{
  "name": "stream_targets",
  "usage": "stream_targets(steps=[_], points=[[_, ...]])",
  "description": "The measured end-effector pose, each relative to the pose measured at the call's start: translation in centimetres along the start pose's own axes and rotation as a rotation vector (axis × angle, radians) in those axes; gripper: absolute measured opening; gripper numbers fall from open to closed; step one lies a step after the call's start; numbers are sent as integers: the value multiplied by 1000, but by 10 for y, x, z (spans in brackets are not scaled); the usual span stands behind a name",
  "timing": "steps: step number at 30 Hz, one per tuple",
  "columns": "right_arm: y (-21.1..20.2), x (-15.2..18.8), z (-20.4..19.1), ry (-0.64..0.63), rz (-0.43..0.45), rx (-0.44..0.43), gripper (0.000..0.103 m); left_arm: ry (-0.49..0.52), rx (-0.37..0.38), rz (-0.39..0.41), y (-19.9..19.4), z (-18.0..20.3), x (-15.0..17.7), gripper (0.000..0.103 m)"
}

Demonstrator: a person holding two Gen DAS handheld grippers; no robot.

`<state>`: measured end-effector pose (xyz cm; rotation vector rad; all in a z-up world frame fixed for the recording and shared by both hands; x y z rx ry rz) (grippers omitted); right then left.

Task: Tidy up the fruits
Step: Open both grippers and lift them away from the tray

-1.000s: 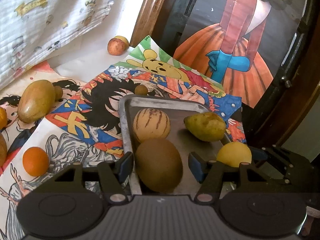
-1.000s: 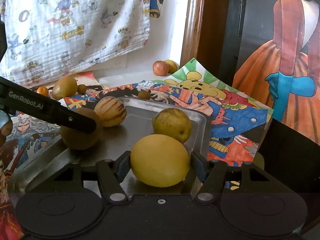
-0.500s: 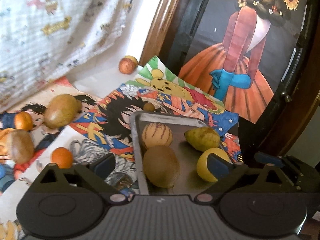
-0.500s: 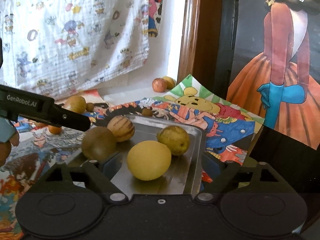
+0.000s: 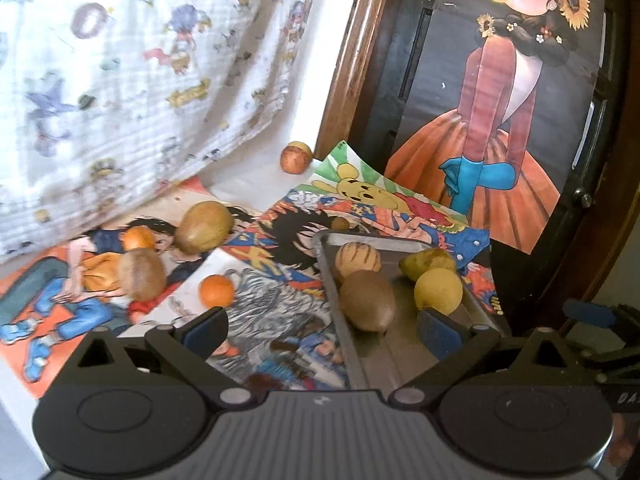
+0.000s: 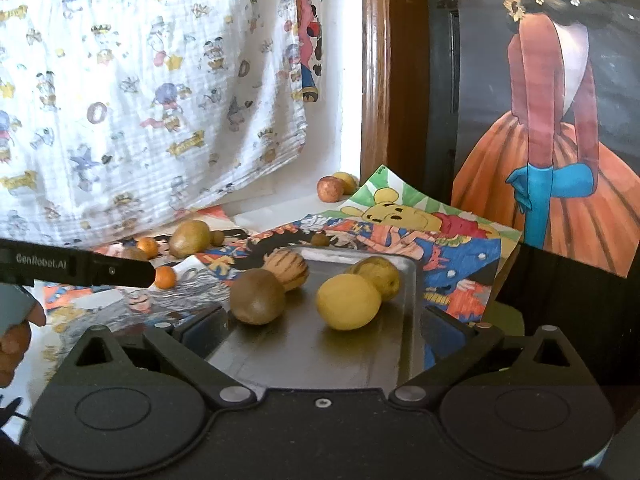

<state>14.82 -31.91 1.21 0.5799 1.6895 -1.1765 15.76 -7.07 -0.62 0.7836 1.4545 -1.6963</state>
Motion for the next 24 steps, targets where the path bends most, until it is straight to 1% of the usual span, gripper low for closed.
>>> stream_targets(steps=[5,9,16,19,24], points=[[-16,8,-14,34,-18,-4,102,28,-32,6,-22,-13,13,103],[-23,20,-25,73,-50,-4,102,49,-53,-13,-32,-22,24,103],[-25,49,-36,149,-150,18,102,47,-74,-54,-42,-39,42,103],[-23,60,-42,160,-197,28,102,47,-90,-75,-43,-46,48,103],[-19,71,-54,157,-248,22,102,41,-131,-103,-45,-57,55,103]])
Point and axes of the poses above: each gripper's, at about its wrist camera, not at the fingertips, and y roughly the way its jaws point, z to its right, x to its underside, the point moved 6 cm from there along y, roughly the way its jaws point, and after that the axes turned 6 degrees about -x, right-handed, at the moved point
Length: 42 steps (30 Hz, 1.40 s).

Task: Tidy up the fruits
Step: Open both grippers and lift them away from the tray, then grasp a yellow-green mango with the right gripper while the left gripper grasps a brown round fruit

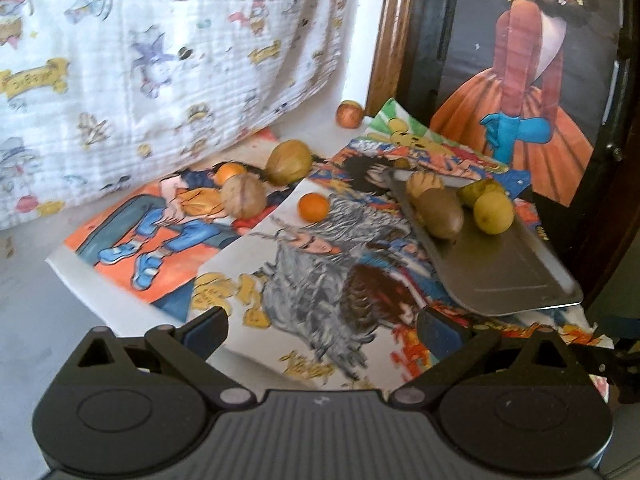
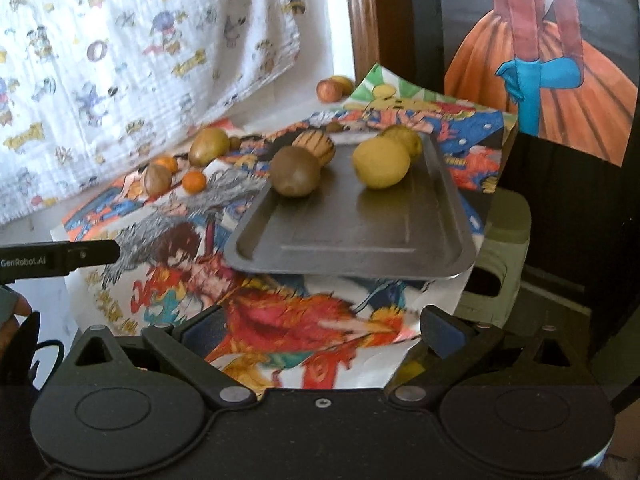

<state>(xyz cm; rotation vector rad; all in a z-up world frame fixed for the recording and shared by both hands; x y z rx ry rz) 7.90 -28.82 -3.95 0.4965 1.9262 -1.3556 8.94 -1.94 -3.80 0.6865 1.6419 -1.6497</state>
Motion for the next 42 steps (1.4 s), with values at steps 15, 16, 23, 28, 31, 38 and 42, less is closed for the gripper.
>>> stream_targets(steps=[15,16,23,28,31,38,42], points=[[17,-25,-51,-172,-37,-63,102,-105,-32,-45,5,-46,7,103],[19,-29,-56,-194,-38,-67,102,-114,-37,-46,6,-50,7,103],[32,-60,-89,-376,-20,-102,102,-186,-59,-57,13,-80,-1,103],[34,-109,-113,-477,33,-160,102,-191,-65,-25,18,-95,-23,103],[41,-146,-125,-472,44,-213,102,-163,-71,9,24,-97,-40,103],[104,-215,-142,-424,-13,-247,102,-116,-62,36,53,-95,-69,103],[158,-227,-135,-353,-96,-251,102,-106,-36,28,79,-92,-77,103]])
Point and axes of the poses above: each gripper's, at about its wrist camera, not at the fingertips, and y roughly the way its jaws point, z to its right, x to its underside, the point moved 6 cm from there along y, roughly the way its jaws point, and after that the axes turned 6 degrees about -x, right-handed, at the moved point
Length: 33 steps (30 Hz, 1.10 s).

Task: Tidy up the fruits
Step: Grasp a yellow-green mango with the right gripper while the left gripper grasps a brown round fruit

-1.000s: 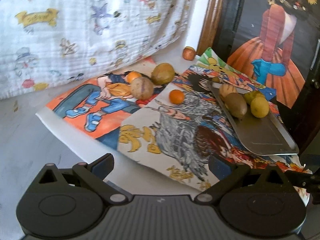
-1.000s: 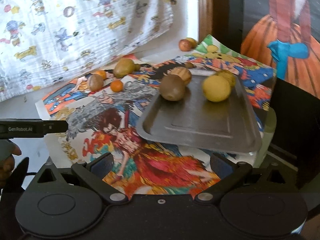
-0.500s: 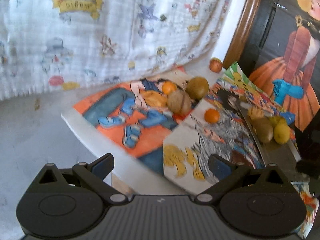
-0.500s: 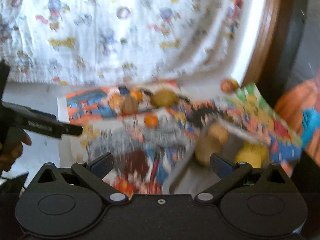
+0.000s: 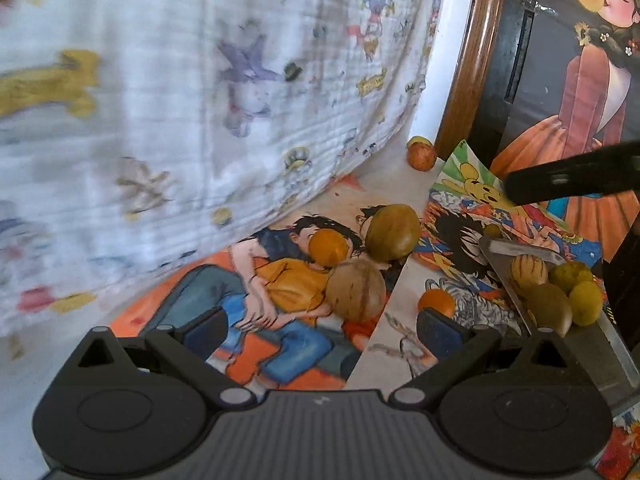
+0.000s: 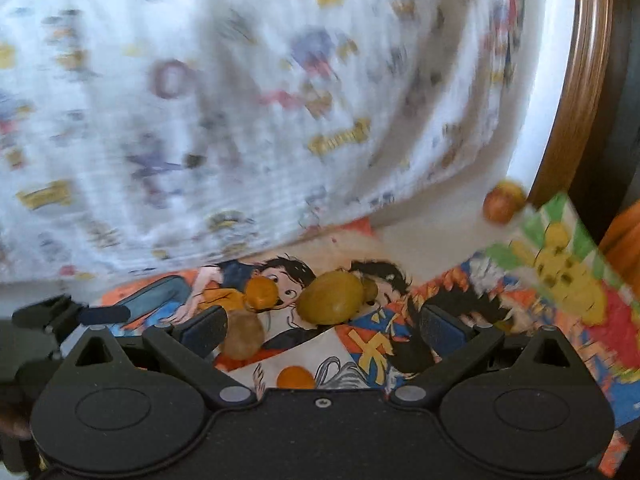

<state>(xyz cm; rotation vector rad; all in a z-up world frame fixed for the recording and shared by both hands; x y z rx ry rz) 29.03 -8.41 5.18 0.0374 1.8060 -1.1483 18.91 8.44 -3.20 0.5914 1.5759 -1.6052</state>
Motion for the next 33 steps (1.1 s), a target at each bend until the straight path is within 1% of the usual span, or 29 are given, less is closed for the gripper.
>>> stream_targets(steps=[4,7,10,12,14,19,21,23,24,26,27,29,33], points=[[50,-4,25,132,-57,-37,101,-41,41,-22,27,5,-3,103],[82,-5,36,208,-78,-57,95,-66,72,-38,42,9,-5,102],[106,-3,41,265,-109,-84,89,-64,78,-49,55,14,-6,102],[120,1,42,299,-128,-99,86,-61,78,-51,60,16,-6,100],[131,3,43,325,-140,-107,82,-63,81,-54,66,17,-5,95],[148,10,50,389,-146,-114,74,-62,78,-41,72,19,-8,85],[150,9,51,401,-133,-120,74,-61,80,-40,75,21,-9,80],[152,7,52,410,-126,-123,72,-53,75,-39,76,23,-9,73],[153,7,52,414,-125,-125,71,-49,72,-39,76,22,-9,71],[155,7,52,415,-126,-121,67,-43,76,-43,77,24,-9,62],[156,8,52,412,-127,-116,66,-39,76,-45,78,25,-8,60],[155,9,52,413,-121,-119,65,-29,71,-46,78,26,-8,52],[154,11,52,418,-113,-122,65,-37,75,-48,78,25,-8,51]])
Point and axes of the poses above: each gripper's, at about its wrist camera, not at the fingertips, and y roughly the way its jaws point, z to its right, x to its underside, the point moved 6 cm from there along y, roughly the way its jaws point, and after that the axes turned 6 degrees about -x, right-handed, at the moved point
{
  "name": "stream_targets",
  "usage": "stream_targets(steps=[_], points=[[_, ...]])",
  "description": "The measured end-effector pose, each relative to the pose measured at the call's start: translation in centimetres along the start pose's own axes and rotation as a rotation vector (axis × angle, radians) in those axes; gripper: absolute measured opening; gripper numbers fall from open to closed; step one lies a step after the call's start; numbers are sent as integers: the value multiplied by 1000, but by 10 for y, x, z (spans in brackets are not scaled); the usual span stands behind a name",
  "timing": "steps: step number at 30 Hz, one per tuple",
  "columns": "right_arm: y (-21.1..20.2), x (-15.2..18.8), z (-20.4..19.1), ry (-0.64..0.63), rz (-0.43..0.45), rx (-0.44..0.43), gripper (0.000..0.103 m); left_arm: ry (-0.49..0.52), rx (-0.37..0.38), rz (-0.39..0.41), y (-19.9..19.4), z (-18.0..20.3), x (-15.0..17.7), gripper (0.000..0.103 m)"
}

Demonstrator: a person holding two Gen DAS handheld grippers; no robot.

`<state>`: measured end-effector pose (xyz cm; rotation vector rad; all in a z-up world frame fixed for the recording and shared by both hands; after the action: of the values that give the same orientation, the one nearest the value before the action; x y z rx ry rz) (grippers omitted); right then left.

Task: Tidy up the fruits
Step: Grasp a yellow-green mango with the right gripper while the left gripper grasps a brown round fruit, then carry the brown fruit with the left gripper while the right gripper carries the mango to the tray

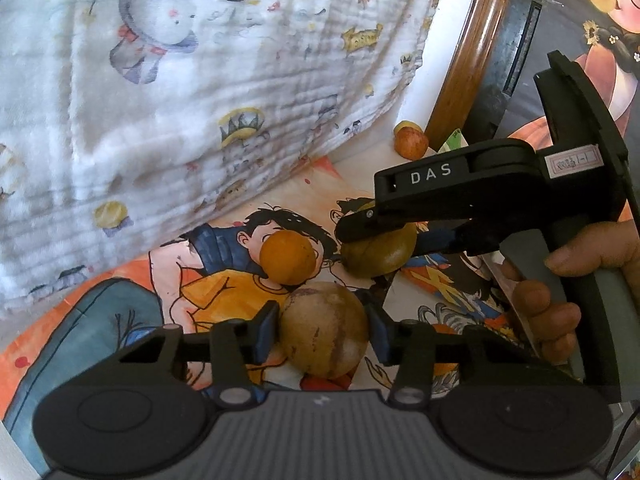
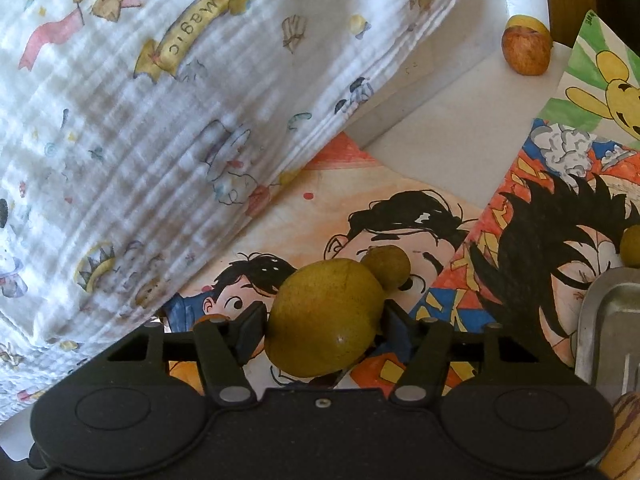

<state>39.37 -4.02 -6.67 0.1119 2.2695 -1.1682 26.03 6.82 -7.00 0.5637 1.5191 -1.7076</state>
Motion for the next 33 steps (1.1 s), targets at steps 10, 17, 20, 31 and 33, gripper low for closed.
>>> stream_targets(steps=[10,17,20,31,33], points=[[-13,6,5,42,25,-52,62,-47,-2,-10,-9,-2,1,49],[-32,14,0,28,34,-81,61,-37,-10,12,-27,5,-2,49],[-41,19,1,23,39,-87,61,-39,-12,16,-34,8,-1,49],[-94,34,15,20,94,-109,60,-25,-4,25,-49,34,2,49],[-108,36,21,22,111,-111,60,-18,5,27,-50,42,2,49]])
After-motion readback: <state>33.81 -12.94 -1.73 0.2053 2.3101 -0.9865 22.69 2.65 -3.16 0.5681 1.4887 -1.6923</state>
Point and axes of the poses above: each gripper's, at about its wrist camera, not at the fingertips, and y roughly the way its jaws point, z to its right, x to its underside, the point moved 6 cm from there along y, roughly the way its jaws point, and after that the axes turned 6 degrees about -x, right-handed, at the moved point
